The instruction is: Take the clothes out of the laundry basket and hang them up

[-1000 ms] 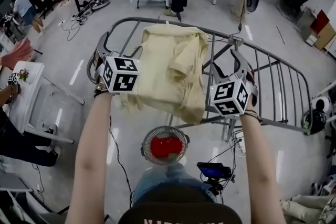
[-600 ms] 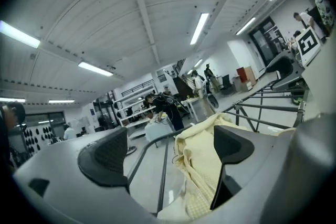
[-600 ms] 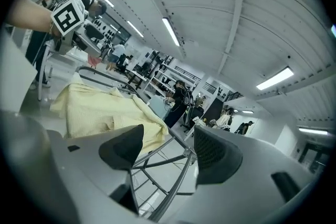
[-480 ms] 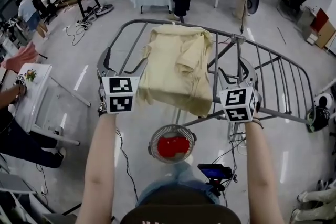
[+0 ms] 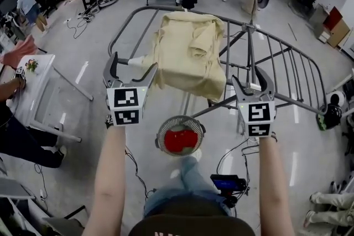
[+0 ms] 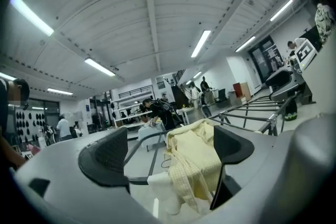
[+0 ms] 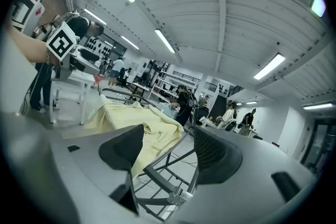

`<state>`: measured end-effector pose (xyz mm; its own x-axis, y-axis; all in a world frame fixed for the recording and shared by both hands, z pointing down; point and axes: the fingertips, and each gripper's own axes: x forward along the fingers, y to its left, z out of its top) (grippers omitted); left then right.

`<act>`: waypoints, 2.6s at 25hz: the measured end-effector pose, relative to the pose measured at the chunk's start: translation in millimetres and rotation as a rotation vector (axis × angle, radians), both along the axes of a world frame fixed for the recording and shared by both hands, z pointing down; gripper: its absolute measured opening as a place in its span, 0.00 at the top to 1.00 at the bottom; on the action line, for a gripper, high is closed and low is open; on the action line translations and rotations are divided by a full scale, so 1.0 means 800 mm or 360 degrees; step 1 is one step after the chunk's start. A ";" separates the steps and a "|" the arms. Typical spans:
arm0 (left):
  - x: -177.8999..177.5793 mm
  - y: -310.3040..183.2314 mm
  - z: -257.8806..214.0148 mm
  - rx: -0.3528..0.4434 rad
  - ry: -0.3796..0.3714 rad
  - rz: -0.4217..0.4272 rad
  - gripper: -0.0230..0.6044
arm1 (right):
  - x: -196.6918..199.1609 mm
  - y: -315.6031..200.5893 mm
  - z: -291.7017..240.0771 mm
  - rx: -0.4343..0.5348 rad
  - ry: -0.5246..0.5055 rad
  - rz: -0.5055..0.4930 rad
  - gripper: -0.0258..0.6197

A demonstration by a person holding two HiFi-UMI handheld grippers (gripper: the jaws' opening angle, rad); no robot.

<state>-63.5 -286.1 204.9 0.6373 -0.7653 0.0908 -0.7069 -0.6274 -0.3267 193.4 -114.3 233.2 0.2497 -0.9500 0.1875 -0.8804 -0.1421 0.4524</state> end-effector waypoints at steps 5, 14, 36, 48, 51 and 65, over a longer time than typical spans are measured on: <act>-0.022 0.037 0.009 -0.0050 0.0138 0.0046 0.15 | -0.034 0.038 0.006 0.0014 -0.0049 -0.0019 0.51; -0.069 0.080 0.064 -0.0182 0.0250 0.0065 0.16 | -0.084 0.071 0.043 -0.0043 -0.0151 -0.0033 0.51; -0.082 0.193 0.132 -0.0328 0.0234 -0.0226 0.28 | -0.074 0.098 0.107 -0.0111 -0.0402 -0.0327 0.51; -0.065 0.266 0.212 -0.0484 0.0267 -0.0581 0.28 | -0.056 0.112 0.181 -0.0351 -0.0387 -0.0685 0.51; -0.063 0.281 0.240 -0.0534 0.0269 -0.0658 0.28 | -0.065 0.116 0.207 -0.0426 -0.0371 -0.0792 0.51; -0.075 0.315 0.338 -0.0694 0.0126 -0.0804 0.28 | -0.098 0.127 0.308 -0.0675 -0.0390 -0.0993 0.51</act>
<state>-123.5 -33.7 475.4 0.2282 -0.8750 0.4269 -0.9596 -0.2762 -0.0533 115.4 -12.5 479.8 -0.4003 -0.7363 0.5455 -0.8223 0.5514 0.1408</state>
